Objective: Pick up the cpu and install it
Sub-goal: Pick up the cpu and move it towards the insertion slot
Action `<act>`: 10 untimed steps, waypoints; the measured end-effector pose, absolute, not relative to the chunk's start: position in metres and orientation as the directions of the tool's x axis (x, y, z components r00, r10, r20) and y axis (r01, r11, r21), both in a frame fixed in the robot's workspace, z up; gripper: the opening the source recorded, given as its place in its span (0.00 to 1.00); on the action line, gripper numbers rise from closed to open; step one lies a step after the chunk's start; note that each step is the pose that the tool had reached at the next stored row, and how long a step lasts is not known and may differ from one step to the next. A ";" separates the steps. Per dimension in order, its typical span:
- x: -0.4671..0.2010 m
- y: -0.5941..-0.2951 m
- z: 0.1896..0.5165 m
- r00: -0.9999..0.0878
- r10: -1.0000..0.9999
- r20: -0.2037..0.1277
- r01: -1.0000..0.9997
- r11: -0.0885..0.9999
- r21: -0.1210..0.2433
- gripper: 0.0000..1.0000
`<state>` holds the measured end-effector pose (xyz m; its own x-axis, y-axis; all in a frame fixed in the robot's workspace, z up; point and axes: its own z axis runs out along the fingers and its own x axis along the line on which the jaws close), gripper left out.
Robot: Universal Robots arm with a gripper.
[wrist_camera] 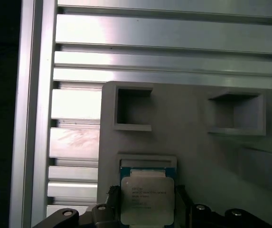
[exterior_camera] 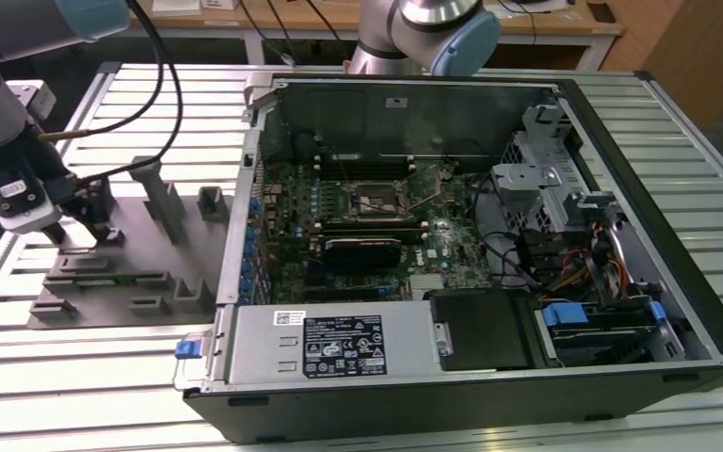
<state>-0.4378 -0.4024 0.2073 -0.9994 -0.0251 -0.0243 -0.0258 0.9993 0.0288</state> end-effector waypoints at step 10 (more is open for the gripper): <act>-0.438 -0.402 0.219 -0.999 -0.025 -0.024 -0.026 0.999 0.029 0.55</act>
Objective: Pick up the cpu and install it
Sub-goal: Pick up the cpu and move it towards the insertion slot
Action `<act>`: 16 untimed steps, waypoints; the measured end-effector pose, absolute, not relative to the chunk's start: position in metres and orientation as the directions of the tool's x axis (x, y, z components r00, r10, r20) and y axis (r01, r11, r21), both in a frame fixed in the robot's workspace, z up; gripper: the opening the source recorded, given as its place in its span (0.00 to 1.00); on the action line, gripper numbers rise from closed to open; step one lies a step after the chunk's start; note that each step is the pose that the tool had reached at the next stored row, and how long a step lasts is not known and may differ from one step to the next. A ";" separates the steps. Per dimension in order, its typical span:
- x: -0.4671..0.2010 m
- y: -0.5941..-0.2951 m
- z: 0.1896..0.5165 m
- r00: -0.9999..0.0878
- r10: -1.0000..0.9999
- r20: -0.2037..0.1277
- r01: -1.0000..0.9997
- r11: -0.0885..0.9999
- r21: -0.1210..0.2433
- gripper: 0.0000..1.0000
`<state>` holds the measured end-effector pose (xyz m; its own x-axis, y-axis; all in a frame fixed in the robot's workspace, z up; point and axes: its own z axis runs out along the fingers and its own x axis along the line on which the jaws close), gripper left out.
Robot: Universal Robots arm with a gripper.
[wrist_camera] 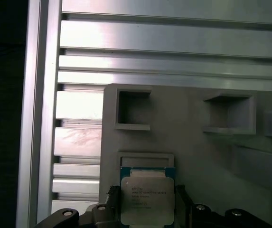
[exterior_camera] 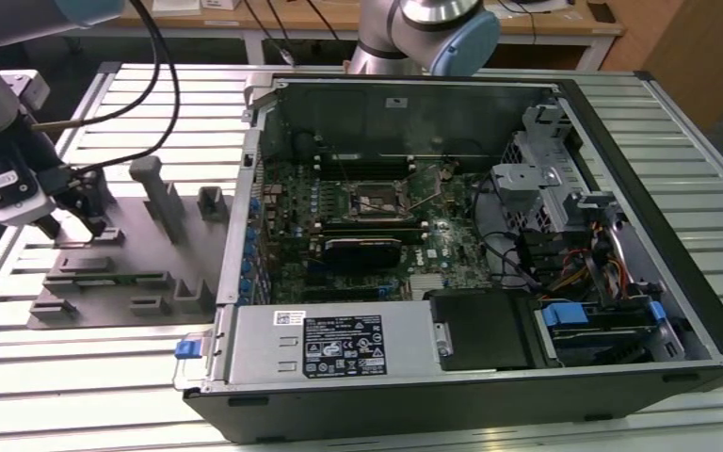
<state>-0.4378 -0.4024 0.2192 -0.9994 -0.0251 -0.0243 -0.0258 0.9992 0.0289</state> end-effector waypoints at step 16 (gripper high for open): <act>-0.438 -0.402 0.246 -0.999 -0.025 -0.024 -0.026 0.999 0.029 0.55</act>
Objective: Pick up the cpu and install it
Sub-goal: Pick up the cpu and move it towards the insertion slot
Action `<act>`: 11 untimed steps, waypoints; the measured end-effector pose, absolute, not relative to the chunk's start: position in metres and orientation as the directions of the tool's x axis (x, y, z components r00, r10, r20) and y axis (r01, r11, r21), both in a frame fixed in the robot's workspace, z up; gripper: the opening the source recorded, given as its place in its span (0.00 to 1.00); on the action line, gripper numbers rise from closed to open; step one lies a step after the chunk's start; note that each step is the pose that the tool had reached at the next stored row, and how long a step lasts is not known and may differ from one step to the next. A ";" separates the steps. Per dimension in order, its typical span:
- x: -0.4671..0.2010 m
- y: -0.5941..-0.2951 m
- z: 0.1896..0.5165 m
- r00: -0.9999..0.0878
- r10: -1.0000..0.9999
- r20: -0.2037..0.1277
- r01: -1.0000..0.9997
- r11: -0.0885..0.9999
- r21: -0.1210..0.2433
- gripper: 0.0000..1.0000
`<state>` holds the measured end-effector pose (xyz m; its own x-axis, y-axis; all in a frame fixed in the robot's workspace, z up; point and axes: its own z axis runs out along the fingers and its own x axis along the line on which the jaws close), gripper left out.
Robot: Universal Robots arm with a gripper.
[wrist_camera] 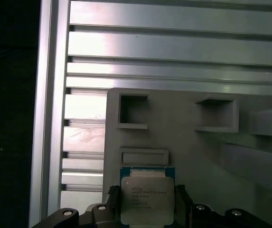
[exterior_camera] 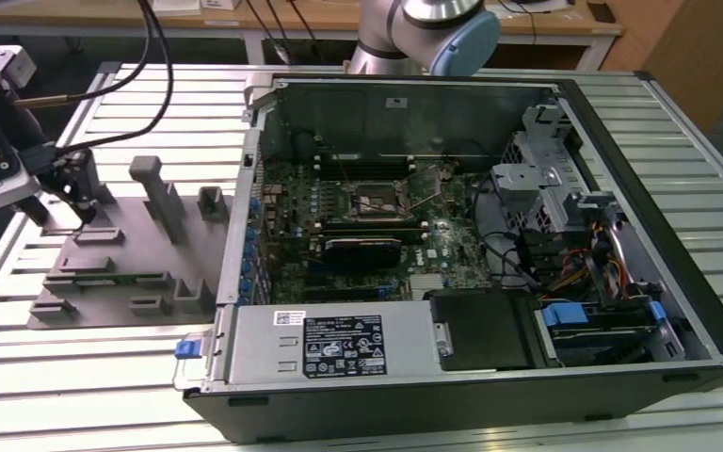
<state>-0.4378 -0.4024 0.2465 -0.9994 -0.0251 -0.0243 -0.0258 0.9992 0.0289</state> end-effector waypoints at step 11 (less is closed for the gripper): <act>-0.438 -0.402 0.268 -0.999 -0.025 -0.024 -0.026 0.999 0.029 0.55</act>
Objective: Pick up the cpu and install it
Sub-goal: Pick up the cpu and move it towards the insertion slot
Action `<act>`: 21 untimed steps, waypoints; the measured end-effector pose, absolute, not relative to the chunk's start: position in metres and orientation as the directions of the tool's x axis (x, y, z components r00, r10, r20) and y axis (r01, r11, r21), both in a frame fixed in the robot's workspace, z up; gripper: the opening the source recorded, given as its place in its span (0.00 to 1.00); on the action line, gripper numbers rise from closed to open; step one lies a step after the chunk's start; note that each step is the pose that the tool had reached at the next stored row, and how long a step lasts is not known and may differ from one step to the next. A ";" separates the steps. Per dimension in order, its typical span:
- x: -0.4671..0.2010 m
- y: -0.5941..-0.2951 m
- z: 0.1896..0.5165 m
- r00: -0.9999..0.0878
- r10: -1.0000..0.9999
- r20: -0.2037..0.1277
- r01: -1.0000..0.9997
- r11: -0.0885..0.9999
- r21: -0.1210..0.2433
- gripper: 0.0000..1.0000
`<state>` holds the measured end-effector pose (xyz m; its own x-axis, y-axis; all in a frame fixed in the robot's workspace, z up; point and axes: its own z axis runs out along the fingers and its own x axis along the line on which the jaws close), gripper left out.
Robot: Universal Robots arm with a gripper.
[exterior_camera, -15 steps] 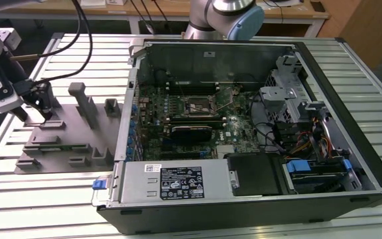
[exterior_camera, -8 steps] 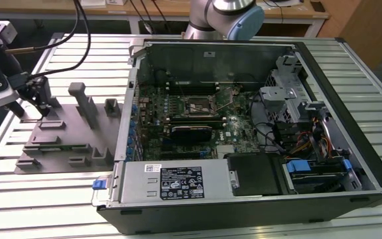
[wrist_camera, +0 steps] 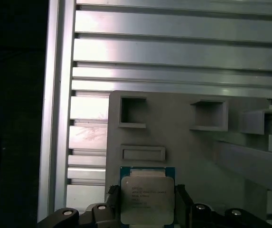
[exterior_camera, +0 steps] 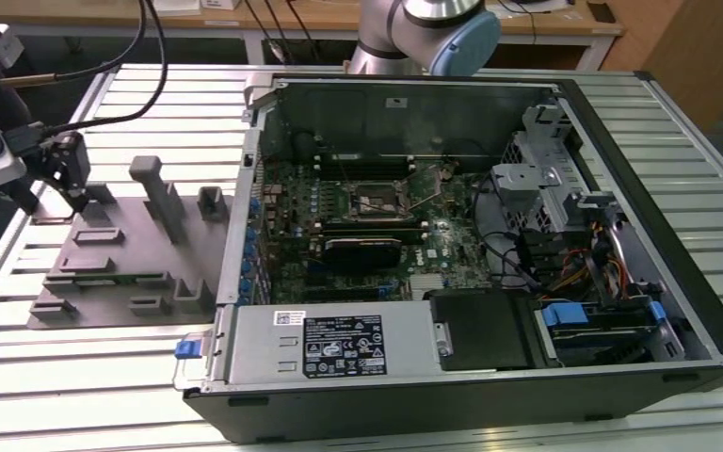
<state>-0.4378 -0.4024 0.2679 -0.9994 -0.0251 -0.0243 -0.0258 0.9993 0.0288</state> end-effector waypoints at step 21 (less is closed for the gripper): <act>-0.438 -0.402 0.312 -0.999 -0.025 -0.025 -0.026 0.999 0.029 0.55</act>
<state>-0.4378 -0.4024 0.3122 -0.9994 -0.0252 -0.0250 -0.0259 0.9993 0.0288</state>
